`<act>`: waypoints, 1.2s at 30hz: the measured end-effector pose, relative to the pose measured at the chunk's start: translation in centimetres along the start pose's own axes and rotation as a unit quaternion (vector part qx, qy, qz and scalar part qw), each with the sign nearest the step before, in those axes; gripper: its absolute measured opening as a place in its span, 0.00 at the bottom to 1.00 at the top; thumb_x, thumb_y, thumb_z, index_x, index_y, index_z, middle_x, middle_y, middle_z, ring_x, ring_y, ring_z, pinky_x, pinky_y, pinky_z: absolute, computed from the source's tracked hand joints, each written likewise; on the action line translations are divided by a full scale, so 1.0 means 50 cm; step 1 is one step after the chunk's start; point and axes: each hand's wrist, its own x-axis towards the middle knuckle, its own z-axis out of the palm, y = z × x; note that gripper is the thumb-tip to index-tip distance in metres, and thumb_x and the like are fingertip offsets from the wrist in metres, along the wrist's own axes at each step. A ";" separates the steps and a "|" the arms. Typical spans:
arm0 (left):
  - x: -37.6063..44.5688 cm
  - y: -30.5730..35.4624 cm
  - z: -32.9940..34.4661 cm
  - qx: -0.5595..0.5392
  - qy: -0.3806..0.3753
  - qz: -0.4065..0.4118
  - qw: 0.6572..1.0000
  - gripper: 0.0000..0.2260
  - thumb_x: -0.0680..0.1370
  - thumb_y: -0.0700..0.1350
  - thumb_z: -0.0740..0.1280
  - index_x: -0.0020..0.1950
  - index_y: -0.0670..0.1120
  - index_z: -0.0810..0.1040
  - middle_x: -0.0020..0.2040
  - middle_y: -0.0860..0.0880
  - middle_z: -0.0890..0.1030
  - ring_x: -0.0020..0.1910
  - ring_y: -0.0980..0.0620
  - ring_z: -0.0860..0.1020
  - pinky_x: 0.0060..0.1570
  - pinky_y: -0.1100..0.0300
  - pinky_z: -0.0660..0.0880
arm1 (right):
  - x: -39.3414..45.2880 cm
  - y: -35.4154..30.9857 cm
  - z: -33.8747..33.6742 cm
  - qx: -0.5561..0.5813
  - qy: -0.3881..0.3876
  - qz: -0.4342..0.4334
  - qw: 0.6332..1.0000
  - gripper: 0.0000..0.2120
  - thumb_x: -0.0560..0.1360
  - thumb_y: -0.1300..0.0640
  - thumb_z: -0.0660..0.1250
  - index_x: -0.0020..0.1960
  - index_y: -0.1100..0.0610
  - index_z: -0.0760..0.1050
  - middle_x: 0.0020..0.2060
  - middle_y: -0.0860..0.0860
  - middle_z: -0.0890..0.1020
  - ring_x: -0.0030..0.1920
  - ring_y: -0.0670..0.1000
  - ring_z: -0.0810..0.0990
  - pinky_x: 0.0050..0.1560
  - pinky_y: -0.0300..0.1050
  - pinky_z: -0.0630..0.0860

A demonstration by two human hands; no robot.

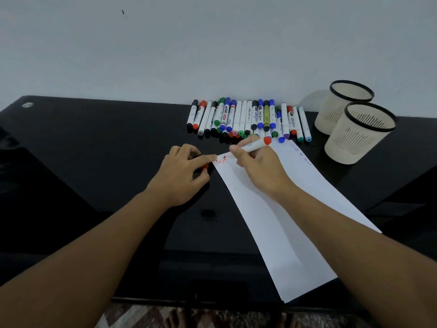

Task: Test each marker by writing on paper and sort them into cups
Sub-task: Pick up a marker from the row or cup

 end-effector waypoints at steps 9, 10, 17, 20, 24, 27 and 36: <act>-0.002 0.003 0.002 -0.002 0.009 -0.002 1.000 0.21 0.79 0.57 0.55 0.70 0.62 0.76 0.60 0.53 0.72 0.57 0.51 0.68 0.56 0.48 0.74 | -0.004 0.018 0.022 -0.035 -0.025 0.061 0.997 0.25 0.81 0.40 0.65 0.56 0.64 0.79 0.51 0.64 0.82 0.54 0.64 0.81 0.59 0.67 0.78; -0.002 0.003 0.002 -0.003 0.010 -0.002 1.000 0.21 0.79 0.57 0.55 0.70 0.62 0.76 0.60 0.54 0.72 0.57 0.51 0.68 0.57 0.48 0.74 | -0.004 0.017 0.023 -0.036 -0.023 0.065 0.997 0.25 0.81 0.40 0.65 0.56 0.64 0.79 0.51 0.63 0.83 0.54 0.63 0.82 0.58 0.66 0.78; -0.001 0.002 0.003 -0.009 0.011 -0.005 1.000 0.21 0.79 0.58 0.55 0.68 0.62 0.78 0.60 0.54 0.73 0.57 0.50 0.68 0.58 0.47 0.73 | -0.004 0.011 0.024 -0.049 -0.019 0.075 0.996 0.24 0.81 0.39 0.65 0.56 0.62 0.79 0.49 0.59 0.84 0.53 0.60 0.83 0.59 0.64 0.79; -0.001 0.002 0.003 -0.012 0.011 -0.008 1.000 0.21 0.79 0.58 0.55 0.68 0.62 0.78 0.61 0.54 0.72 0.58 0.51 0.68 0.58 0.47 0.73 | -0.004 0.009 0.024 -0.062 -0.025 0.073 0.995 0.22 0.81 0.40 0.65 0.55 0.60 0.80 0.48 0.55 0.85 0.52 0.57 0.84 0.58 0.63 0.80; -0.002 0.003 0.002 -0.016 0.007 -0.009 1.000 0.21 0.79 0.59 0.54 0.69 0.62 0.77 0.61 0.55 0.72 0.57 0.51 0.67 0.59 0.48 0.73 | -0.004 0.007 0.024 -0.073 -0.032 0.069 0.994 0.20 0.82 0.41 0.65 0.54 0.59 0.80 0.48 0.52 0.85 0.52 0.56 0.84 0.57 0.63 0.80; -0.001 0.002 0.002 -0.014 0.009 -0.007 1.000 0.21 0.79 0.58 0.55 0.69 0.63 0.77 0.61 0.55 0.72 0.57 0.51 0.67 0.58 0.47 0.73 | -0.005 0.009 0.024 -0.085 -0.036 0.057 0.994 0.20 0.81 0.40 0.65 0.53 0.59 0.80 0.47 0.54 0.85 0.51 0.58 0.83 0.56 0.64 0.80; -0.001 0.000 0.003 -0.019 0.003 -0.010 1.000 0.21 0.79 0.59 0.54 0.69 0.63 0.77 0.61 0.55 0.72 0.58 0.52 0.67 0.59 0.48 0.73 | -0.005 0.007 0.020 -0.069 -0.024 0.071 0.995 0.19 0.82 0.41 0.65 0.58 0.56 0.80 0.50 0.52 0.84 0.53 0.52 0.82 0.59 0.57 0.80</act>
